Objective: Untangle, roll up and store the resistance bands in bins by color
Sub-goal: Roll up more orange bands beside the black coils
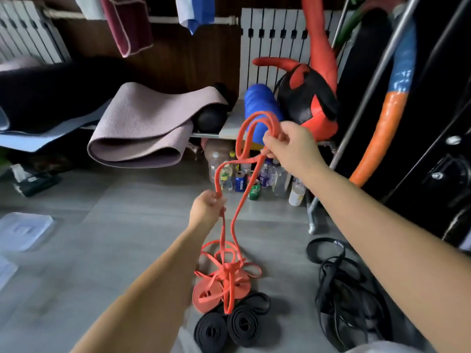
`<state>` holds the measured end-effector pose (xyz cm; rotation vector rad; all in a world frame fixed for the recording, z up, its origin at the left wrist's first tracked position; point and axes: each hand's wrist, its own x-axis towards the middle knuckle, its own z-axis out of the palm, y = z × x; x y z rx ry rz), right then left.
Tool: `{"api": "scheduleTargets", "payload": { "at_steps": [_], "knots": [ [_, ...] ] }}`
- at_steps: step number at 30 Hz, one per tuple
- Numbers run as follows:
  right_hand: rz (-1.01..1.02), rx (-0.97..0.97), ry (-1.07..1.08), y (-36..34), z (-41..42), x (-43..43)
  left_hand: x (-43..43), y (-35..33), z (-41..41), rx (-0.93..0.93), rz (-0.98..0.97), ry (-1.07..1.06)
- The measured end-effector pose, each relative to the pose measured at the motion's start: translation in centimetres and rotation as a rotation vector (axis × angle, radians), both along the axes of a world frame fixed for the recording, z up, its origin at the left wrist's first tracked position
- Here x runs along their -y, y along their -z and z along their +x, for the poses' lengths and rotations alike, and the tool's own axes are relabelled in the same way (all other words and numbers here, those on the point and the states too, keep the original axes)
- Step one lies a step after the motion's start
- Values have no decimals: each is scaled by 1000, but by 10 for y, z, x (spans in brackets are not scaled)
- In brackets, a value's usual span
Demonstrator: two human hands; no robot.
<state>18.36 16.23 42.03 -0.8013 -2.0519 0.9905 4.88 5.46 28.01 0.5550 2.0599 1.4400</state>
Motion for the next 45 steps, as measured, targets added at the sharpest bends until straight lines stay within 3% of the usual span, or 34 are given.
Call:
{"api": "scheduleTargets", "payload": {
  "at_steps": [4,6,8,11,17,21,23,25,28,30,32,35,40,42,45],
  "knots": [
    [-134,231,-30,62,12,8,-5,-55,11,20,265,80],
    [-281,189,-133,83,13,19,-4,-74,25,-92,330,280],
    [-232,167,-134,95,9,24,-2,-75,36,-248,306,439],
    [-164,162,-45,97,4,23,1,-65,40,-297,321,382],
    [79,381,38,89,-3,30,-1,-47,44,-432,287,346],
    [-38,408,81,98,7,21,-7,-34,38,-603,295,326],
    [-129,441,49,112,22,15,-13,-21,28,-549,190,308],
    [-178,506,8,125,36,7,-20,7,16,-477,-67,343],
    [-204,567,13,142,43,-15,-34,71,-3,-499,-541,595],
    [-237,569,8,157,50,-30,-42,113,-7,-477,-724,694],
    [-246,617,-25,176,62,-42,-48,153,0,-472,-800,780],
    [-280,711,-37,214,82,-55,-54,210,21,-636,-868,994],
    [-401,813,-43,287,105,-61,-54,279,41,-578,-979,1047],
    [-464,837,-61,309,111,-58,-50,299,43,-494,-1069,1049],
    [-524,856,-65,335,114,-50,-42,315,47,-353,-1033,975]
  ]
}}
